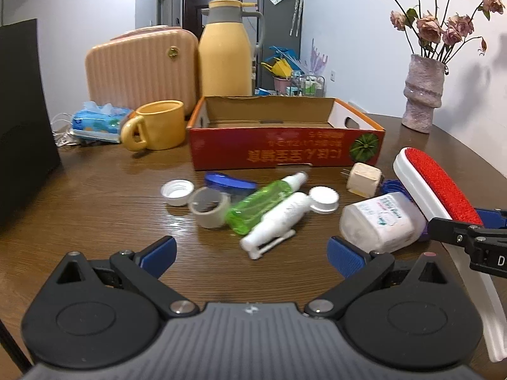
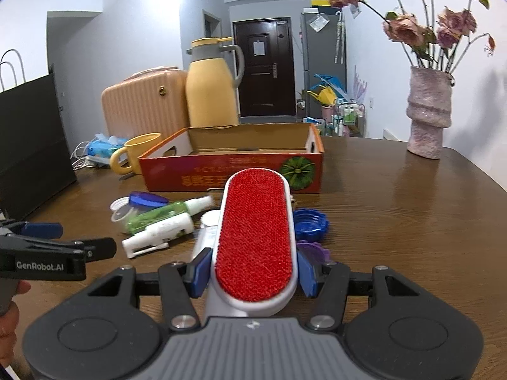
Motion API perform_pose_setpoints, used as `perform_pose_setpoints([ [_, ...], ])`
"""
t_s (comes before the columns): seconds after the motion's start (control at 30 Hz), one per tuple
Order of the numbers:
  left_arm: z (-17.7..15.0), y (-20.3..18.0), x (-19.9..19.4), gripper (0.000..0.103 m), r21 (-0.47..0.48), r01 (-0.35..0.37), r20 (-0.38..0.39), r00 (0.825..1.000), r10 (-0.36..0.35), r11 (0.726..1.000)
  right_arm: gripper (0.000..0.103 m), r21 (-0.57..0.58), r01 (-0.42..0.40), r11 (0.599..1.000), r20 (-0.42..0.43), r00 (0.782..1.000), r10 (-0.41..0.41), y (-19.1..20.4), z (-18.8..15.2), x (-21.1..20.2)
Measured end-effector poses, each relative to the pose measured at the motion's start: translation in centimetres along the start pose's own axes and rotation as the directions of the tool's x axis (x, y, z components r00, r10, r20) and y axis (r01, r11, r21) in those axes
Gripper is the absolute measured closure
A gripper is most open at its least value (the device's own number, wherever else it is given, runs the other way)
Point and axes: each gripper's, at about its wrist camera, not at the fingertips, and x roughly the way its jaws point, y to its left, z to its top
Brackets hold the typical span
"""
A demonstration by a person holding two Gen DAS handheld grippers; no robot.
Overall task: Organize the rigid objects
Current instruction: 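Grasp the white wet-wipes box with the left tool while the right tool holds the brush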
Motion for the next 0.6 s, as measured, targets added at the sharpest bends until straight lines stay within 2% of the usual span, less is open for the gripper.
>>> perform_pose_setpoints([
  [0.4, 1.1, -4.9, 1.4, 0.0, -0.059, 0.029, -0.001, 1.0, -0.029, 0.998, 0.048, 0.056, 0.038, 0.998, 0.015, 0.999, -0.039, -5.0, -0.2, 0.1],
  [0.6, 1.4, -7.6, 2.6, 0.0, -0.052, 0.033, -0.026, 0.999, -0.034, 0.998, 0.048, 0.083, 0.04, 0.996, 0.019, 0.999, -0.042, -7.0, -0.3, 0.6],
])
